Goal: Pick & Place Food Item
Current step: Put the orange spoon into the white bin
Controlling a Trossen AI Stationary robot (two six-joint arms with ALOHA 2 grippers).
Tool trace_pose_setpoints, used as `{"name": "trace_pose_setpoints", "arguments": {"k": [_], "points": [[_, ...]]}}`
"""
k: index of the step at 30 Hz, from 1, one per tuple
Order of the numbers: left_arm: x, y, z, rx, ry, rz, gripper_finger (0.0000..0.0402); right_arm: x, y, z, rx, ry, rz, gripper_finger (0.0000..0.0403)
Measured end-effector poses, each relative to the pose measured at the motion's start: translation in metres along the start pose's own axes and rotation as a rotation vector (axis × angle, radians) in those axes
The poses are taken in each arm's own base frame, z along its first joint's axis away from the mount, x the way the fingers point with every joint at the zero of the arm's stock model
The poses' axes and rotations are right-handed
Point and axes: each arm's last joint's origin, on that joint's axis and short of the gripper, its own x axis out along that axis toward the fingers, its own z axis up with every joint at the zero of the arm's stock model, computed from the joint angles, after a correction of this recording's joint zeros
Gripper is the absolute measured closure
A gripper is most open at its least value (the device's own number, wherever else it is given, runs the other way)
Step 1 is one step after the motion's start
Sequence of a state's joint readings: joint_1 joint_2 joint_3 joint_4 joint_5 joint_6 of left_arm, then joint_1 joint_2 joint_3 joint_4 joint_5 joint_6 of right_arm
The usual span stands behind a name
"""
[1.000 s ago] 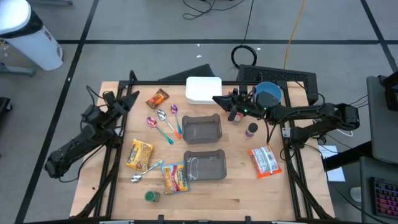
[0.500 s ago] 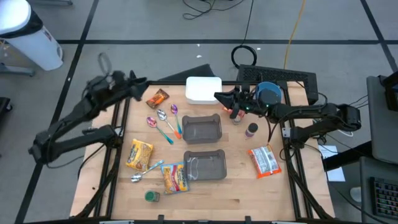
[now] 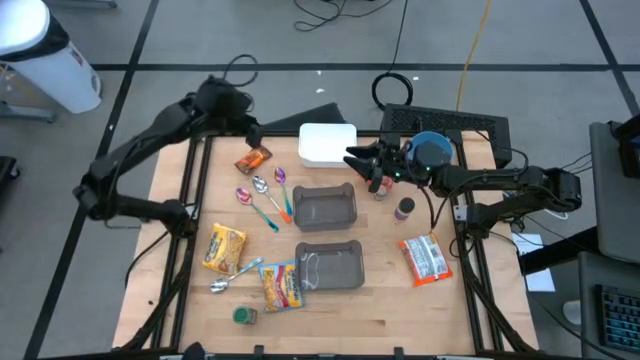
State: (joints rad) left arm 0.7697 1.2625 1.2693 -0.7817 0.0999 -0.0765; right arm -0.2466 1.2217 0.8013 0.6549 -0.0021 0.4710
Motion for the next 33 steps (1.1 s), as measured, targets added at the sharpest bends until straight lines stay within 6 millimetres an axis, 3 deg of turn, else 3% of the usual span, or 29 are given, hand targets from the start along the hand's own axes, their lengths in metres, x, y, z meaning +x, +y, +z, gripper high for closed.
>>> {"name": "trace_pose_setpoints", "arguments": {"k": [7, 14, 19, 33], "points": [[0.029, 0.011, -0.037, 0.016, 0.375, -0.077, 0.0168, 0.000, 0.000, -0.002, 0.014, 0.027, 0.022, 0.0213], [0.063, 0.019, -0.090, -0.069, 0.509, -0.124, 0.0167, 0.000, -0.001, -0.010, 0.045, 0.101, 0.015, 0.0217], [0.079, 0.022, -0.117, -0.119, 0.532, -0.126, 0.0167, 0.000, -0.001, -0.009, 0.046, 0.099, 0.015, 0.0216], [0.097, 0.032, -0.131, -0.201, 0.414, -0.073, 0.0167, 0.000, -0.002, -0.009, 0.044, 0.095, 0.012, 0.0223]]}}
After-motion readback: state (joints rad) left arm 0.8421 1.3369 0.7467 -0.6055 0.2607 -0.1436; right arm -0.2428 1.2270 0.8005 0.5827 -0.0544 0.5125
